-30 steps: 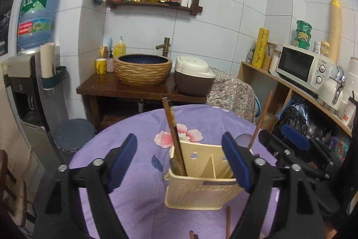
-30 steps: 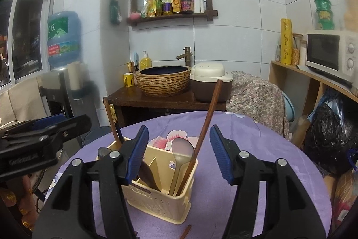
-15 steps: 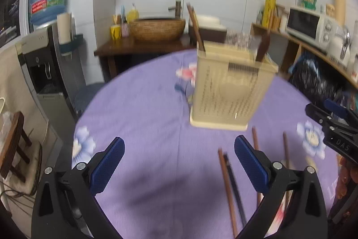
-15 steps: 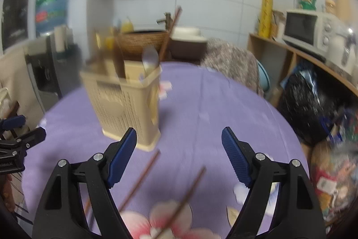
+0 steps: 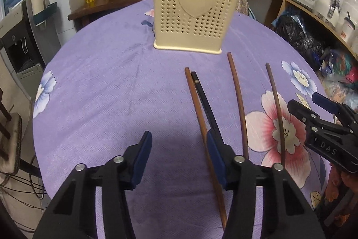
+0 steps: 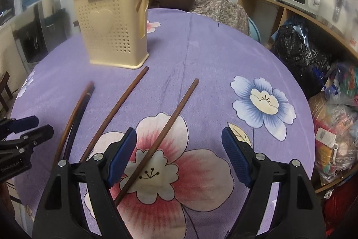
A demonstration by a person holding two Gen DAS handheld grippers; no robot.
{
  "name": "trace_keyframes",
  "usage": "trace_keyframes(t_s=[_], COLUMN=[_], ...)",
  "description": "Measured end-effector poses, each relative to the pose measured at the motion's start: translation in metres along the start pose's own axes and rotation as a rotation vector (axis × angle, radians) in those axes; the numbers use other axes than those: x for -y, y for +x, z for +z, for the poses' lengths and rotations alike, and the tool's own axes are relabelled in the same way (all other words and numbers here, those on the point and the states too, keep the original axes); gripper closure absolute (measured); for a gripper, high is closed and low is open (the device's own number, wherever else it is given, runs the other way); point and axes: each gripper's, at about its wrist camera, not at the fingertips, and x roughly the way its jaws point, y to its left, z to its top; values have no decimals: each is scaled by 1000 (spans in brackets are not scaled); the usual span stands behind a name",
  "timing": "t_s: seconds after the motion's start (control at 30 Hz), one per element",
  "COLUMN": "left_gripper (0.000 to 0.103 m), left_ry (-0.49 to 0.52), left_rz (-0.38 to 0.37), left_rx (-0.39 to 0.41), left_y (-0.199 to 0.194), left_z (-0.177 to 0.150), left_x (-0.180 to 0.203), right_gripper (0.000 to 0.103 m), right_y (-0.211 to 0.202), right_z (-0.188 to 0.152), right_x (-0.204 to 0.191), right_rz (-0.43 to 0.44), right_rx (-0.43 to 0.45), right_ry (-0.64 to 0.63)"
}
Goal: Organize utensils
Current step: 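Move both tools back down toward the remaining chopsticks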
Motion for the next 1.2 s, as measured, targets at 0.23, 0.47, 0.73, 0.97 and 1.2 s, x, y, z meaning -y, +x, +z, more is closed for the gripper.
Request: trace_keyframes(t_s=[0.23, 0.47, 0.73, 0.97, 1.2], left_gripper=[62, 65, 67, 67, 67], left_ry=[19, 28, 78, 68, 41], left_rz=[-34, -24, 39, 79, 45], left_rx=[-32, -48, -41, -39, -57], left_y=[3, 9, 11, 13, 16], left_z=[-10, -12, -13, -9, 2], left_x=[12, 18, 29, 7, -5], right_gripper=[25, 25, 25, 25, 25], right_y=[2, 2, 2, 4, 10], right_z=[-4, -5, -5, -6, -1], right_x=[-5, -6, -6, 3, 16], right_rz=[-1, -5, -6, -8, 40], right_rx=[-18, -24, -27, -37, -59], right_ry=[-1, 5, 5, 25, 76])
